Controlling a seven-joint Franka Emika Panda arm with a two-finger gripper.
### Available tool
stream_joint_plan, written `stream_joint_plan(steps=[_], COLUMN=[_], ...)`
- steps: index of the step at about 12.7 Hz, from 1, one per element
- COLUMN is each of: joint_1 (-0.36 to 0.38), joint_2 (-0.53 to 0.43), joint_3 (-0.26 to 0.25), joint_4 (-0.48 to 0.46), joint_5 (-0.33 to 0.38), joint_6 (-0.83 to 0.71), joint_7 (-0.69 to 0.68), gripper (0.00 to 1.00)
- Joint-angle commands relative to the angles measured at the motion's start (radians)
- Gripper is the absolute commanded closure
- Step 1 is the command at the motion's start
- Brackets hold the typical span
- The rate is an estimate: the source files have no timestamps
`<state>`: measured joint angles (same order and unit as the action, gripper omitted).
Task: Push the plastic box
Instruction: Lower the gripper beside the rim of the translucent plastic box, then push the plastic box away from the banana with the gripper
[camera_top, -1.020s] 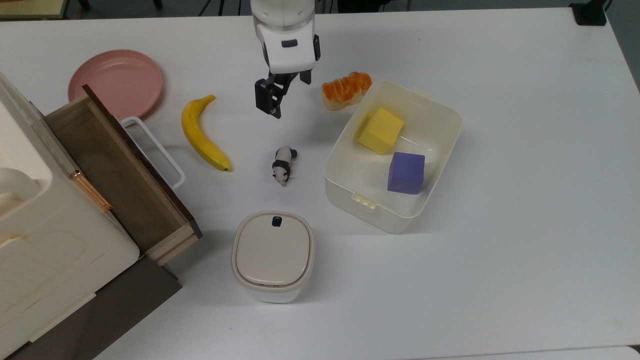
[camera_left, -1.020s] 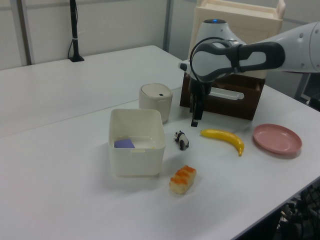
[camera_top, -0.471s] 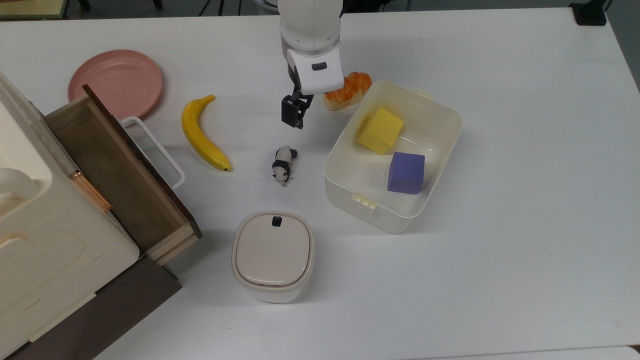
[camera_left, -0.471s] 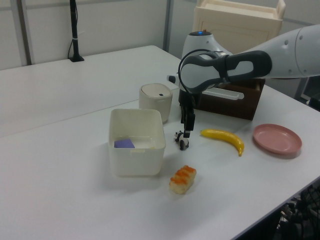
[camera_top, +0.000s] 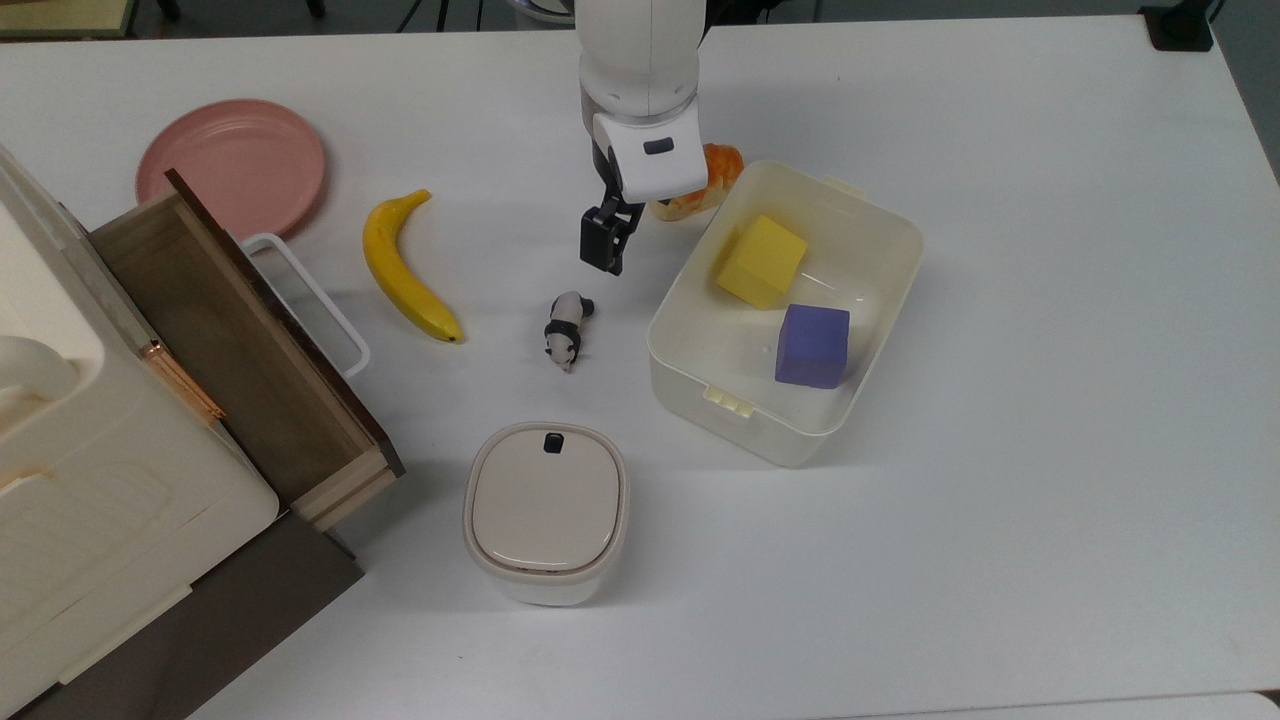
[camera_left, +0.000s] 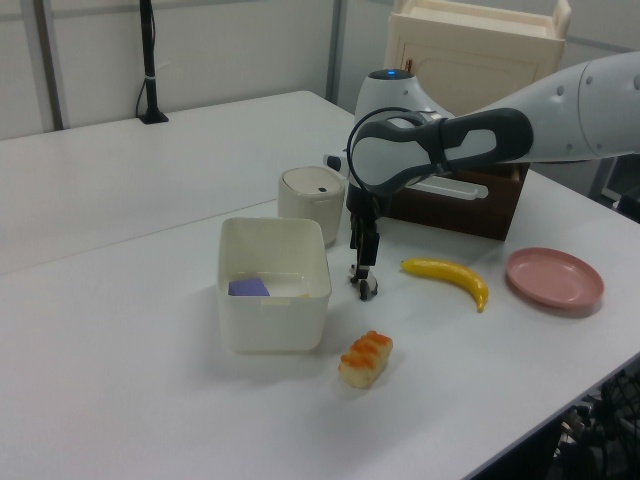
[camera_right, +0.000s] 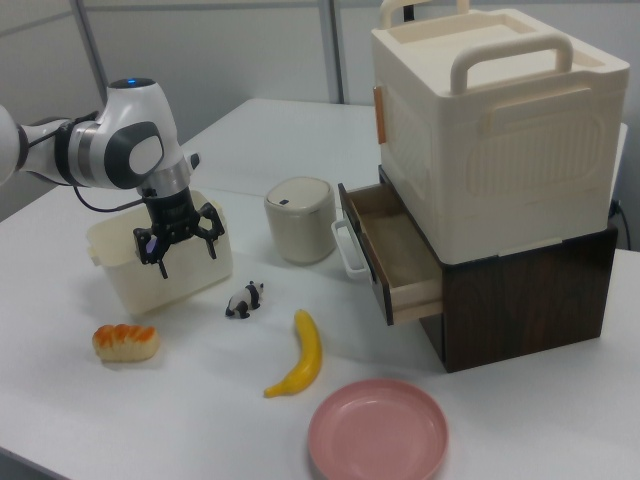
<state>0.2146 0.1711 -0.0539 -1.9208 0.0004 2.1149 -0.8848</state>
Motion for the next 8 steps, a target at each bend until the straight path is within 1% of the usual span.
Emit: stream_joint_plan(steps=[1, 3, 5, 8], joint_1=[0.012, 0.016, 0.022, 0.042], joint_2=[0.041, 0.071, 0.097, 0.105], joint_3=[0.019, 0.023, 0.039, 0.052], joint_4=[0.039, 0.045, 0.046, 0.072], joint_5=[-0.008, -0.005, -0.005, -0.005], joint_6=[0.025, 0.075, 0.135, 0.158], joint_7=[0.017, 0.02, 0.087, 0.132], gripper=[0.0, 0.0, 0.0, 0.0])
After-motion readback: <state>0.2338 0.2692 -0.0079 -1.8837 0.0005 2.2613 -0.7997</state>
